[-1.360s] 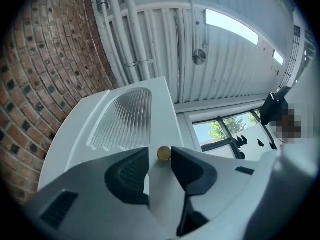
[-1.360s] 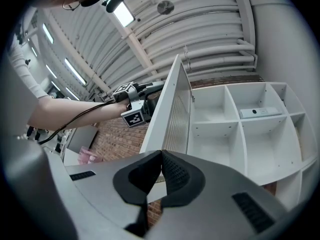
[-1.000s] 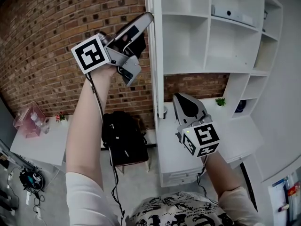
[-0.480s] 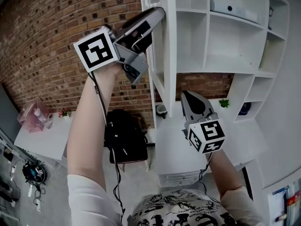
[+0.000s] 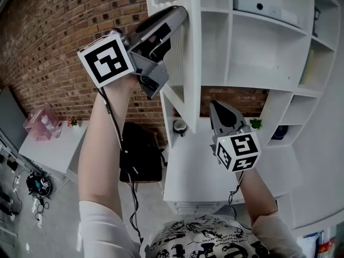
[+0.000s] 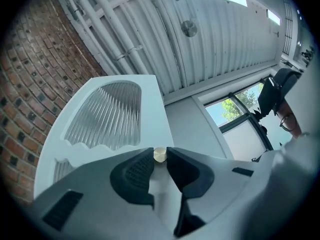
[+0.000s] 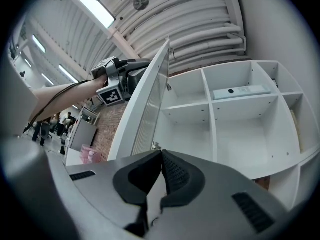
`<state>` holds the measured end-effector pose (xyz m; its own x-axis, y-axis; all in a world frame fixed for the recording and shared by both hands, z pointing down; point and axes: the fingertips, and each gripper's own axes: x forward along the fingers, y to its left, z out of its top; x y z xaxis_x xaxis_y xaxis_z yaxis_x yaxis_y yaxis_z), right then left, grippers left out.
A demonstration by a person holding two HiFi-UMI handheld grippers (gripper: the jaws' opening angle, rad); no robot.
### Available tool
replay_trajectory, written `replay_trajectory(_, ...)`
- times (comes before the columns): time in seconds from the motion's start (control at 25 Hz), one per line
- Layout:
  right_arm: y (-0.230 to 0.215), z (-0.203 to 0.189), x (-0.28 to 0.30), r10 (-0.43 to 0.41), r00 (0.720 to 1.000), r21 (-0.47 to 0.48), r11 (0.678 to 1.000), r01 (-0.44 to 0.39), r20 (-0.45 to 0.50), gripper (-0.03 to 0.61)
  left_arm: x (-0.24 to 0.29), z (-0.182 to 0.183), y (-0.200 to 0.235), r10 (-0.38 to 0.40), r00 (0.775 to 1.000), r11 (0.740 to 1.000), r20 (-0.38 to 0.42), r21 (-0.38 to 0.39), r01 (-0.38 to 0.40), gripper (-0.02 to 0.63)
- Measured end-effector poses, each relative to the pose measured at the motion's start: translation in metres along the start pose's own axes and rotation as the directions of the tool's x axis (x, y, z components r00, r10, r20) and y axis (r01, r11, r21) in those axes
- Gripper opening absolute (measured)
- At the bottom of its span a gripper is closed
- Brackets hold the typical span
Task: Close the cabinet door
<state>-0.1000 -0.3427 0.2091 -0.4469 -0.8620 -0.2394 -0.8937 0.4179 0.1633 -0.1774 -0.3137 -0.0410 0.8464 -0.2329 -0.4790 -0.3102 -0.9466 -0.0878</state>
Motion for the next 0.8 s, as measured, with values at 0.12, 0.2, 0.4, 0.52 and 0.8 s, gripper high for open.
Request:
replay_trajectory(0.12, -0.029, -0.001, -0.009, 0.007, 1.000, 0.025, 1.000, -0.008, 0.026, 0.015, 0.028, -0.019, -0.002, 0.056, 0.998, 0.998, -0.031, 0.026, -0.055, 0.091)
replay_trajectory(0.2, -0.048, -0.003, -0.015, 0.018, 0.999, 0.024, 1.000, -0.019, 0.036, 0.015, 0.046, -0.031, 0.002, 0.102, 0.994, 0.993, -0.048, 0.062, -0.099, 0.091)
replay_trajectory(0.4, -0.078, -0.018, -0.020, 0.014, 1.000, 0.003, 1.000, -0.014, -0.010, 0.015, 0.071, -0.046, 0.015, 0.152, 0.988, 0.985, -0.039, 0.084, -0.148, 0.092)
replay_trajectory(0.52, -0.106, -0.028, -0.024, 0.006, 0.999, 0.002, 1.000, -0.006, -0.040, 0.015, 0.090, -0.058, 0.025, 0.190, 0.981, 0.977, -0.030, 0.106, -0.186, 0.094)
replay_trajectory(0.8, -0.163, -0.032, -0.035, 0.006, 1.000, -0.032, 0.999, -0.006, -0.007, 0.015, 0.150, -0.090, 0.051, 0.300, 0.953, 0.940, -0.034, 0.178, -0.290, 0.097)
